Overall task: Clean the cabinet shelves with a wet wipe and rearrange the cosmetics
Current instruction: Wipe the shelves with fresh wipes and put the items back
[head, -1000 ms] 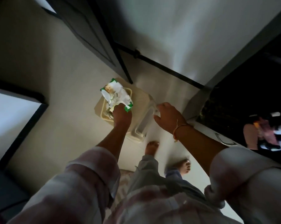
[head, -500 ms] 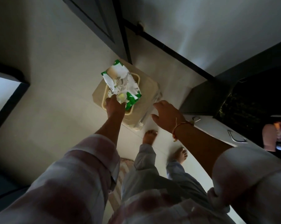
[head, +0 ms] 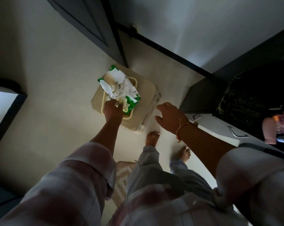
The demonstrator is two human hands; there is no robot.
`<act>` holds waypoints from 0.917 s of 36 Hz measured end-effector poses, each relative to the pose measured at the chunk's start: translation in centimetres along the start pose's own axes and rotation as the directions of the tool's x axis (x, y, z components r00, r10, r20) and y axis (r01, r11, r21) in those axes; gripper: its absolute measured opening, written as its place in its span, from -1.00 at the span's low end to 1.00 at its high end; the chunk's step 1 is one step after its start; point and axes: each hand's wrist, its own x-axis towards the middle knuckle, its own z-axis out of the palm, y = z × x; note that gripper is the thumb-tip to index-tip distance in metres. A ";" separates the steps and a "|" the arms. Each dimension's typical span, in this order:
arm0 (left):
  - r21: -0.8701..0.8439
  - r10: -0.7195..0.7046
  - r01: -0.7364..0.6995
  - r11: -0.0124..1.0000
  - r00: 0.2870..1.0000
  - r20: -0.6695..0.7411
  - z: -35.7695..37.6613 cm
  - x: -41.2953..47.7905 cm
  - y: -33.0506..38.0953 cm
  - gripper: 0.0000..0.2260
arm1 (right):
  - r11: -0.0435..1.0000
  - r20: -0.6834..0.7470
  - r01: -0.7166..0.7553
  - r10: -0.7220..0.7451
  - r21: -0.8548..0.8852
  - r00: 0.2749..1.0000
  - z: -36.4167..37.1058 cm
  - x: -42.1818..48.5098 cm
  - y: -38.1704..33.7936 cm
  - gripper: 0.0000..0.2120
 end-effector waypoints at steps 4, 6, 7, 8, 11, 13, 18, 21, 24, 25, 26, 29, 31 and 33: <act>-0.116 -0.003 -0.006 0.993 0.997 -0.075 -1.0 -1.3 1.0 -0.76 | 0.999 -0.022 -0.022 0.023 0.039 0.999 -0.7 -0.6 0.2 -0.55; -0.172 -0.027 0.009 0.985 0.994 -0.103 -1.4 -2.1 1.8 -0.79 | 0.997 -0.035 -0.040 0.042 0.067 0.999 -1.0 -0.8 0.4 -0.56; -0.203 -0.048 0.025 0.979 0.993 -0.107 -1.6 -2.4 2.2 -0.81 | 0.995 -0.047 -0.048 0.052 0.083 0.998 -1.1 -0.9 0.5 -0.56; -0.241 -0.071 0.042 0.970 0.991 -0.111 -1.7 -2.8 2.6 -0.83 | 0.993 -0.059 -0.056 0.062 0.103 0.996 -1.1 -1.0 0.6 -0.56; -0.309 -0.084 0.039 0.950 0.988 -0.132 -1.9 -3.5 4.1 -0.87 | 0.966 -0.080 -0.094 0.116 0.241 0.990 -1.3 -1.3 1.0 -0.54; -0.344 -0.076 0.036 0.938 0.992 -0.104 -1.8 -4.3 5.5 -0.87 | 0.916 -0.085 -0.130 0.175 0.380 0.981 -1.6 -1.6 1.5 -0.56; -0.407 0.007 0.018 0.913 0.998 0.060 0.7 -7.5 9.6 -0.85 | 0.520 0.029 -0.223 0.355 0.825 0.935 -2.4 -2.6 2.6 -0.64; -0.472 0.139 -0.019 0.881 0.965 0.221 3.5 -10.5 12.4 -0.85 | 0.019 0.148 -0.169 0.404 0.985 0.903 -2.6 -4.2 4.0 -0.77; -0.538 0.251 -0.013 0.843 0.893 0.373 6.5 -13.6 15.2 -0.86 | -0.136 0.119 -0.062 0.468 0.989 0.876 -2.4 -6.1 6.6 -0.72; -0.542 0.271 -0.003 0.840 0.868 0.415 7.5 -14.5 16.1 -0.87 | -0.142 0.089 -0.020 0.497 0.990 0.863 -2.3 -6.8 7.7 -0.72; -0.536 0.280 0.004 0.844 0.849 0.449 8.4 -15.4 17.0 -0.88 | -0.134 0.056 0.017 0.525 0.991 0.849 -2.2 -7.6 8.8 -0.73; -0.490 0.293 0.001 0.872 0.801 0.522 11.1 -17.5 19.3 -0.88 | -0.102 0.000 0.080 0.620 0.992 0.785 -1.8 -10.0 12.0 -0.81; -0.460 0.315 -0.024 0.888 0.761 0.568 12.8 -18.7 20.6 -0.85 | -0.085 -0.006 0.091 0.693 0.992 0.721 -1.3 -11.5 14.1 -0.80; -0.453 0.331 -0.027 0.891 0.720 0.610 14.4 -19.9 21.6 -0.84 | -0.075 0.004 0.080 0.753 0.994 0.658 -0.8 -12.8 15.9 -0.79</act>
